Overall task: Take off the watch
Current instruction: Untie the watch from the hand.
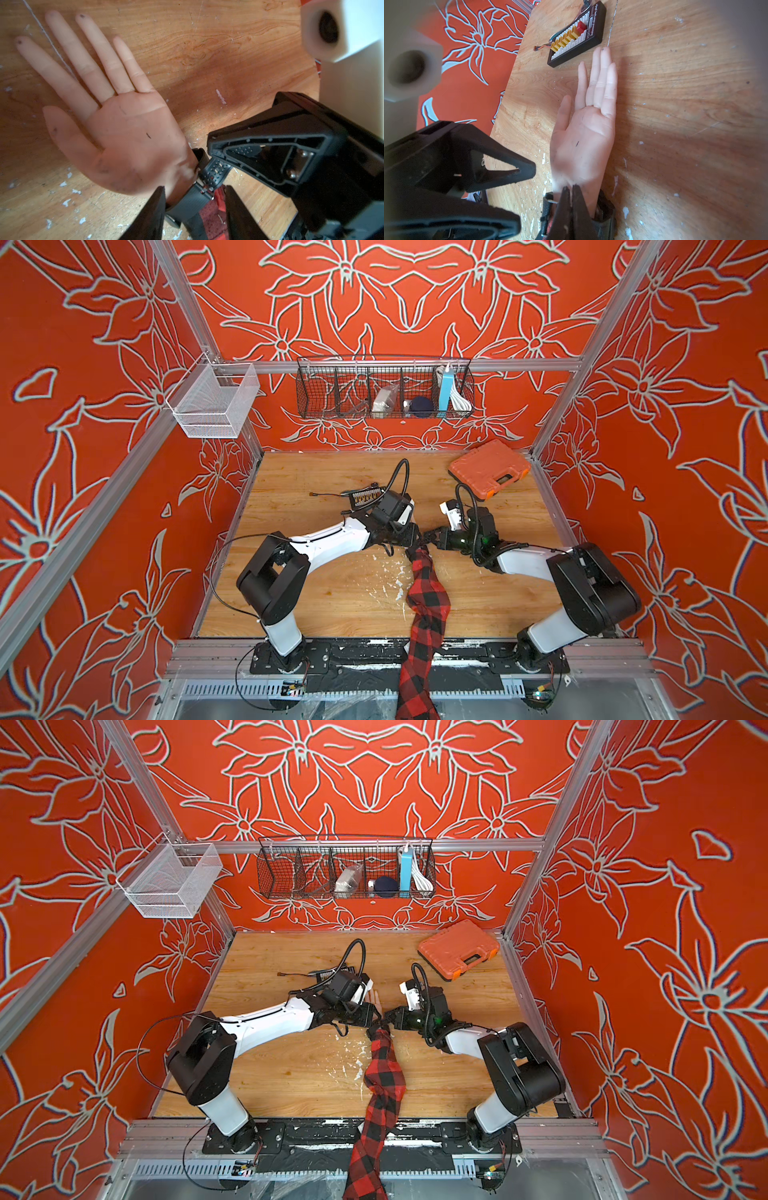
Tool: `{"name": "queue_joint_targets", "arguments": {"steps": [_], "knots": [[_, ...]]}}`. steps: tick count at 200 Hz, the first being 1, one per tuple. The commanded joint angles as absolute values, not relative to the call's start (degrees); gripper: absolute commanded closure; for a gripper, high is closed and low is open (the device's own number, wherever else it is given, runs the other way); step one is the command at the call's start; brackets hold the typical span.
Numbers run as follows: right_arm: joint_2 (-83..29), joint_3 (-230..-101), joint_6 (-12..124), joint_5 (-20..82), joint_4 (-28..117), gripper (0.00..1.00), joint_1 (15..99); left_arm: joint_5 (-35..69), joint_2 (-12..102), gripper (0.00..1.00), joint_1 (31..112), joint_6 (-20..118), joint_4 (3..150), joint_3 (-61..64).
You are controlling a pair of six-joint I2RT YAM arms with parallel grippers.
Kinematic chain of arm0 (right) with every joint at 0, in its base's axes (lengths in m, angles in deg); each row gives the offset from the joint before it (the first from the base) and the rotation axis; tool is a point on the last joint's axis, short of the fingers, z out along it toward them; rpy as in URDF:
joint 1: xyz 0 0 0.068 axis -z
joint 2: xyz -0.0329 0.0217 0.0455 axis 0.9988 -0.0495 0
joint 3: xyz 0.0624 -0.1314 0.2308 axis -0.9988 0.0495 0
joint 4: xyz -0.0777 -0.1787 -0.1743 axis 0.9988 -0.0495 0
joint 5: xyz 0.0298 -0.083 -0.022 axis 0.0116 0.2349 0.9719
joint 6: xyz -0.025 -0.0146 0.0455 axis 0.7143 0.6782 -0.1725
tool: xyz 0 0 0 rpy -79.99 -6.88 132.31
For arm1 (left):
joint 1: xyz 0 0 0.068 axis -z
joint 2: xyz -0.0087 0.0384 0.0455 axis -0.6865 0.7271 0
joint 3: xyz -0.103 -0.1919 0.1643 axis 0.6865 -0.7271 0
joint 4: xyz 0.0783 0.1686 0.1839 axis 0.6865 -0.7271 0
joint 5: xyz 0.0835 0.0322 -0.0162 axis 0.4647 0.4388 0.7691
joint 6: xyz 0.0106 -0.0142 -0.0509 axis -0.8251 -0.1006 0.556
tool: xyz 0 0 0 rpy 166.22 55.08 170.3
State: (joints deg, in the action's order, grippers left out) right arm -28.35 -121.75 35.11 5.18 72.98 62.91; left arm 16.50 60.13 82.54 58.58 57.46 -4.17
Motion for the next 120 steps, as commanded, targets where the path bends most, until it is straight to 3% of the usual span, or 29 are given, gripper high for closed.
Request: {"name": "queue_joint_targets", "arguments": {"steps": [1,72,120], "knots": [[-29.60,-120.06,34.13,5.57,72.22,1.00,63.26,19.89,61.96,0.52,83.18,59.81,50.12,-1.21],[-28.95,-119.84,34.59,5.52,72.08,1.00,63.40,20.06,65.37,0.50,84.07,61.30,47.54,1.54],[-28.26,-119.65,34.85,6.01,71.35,1.00,63.52,21.68,64.02,0.56,84.14,61.45,46.01,0.61]]}}
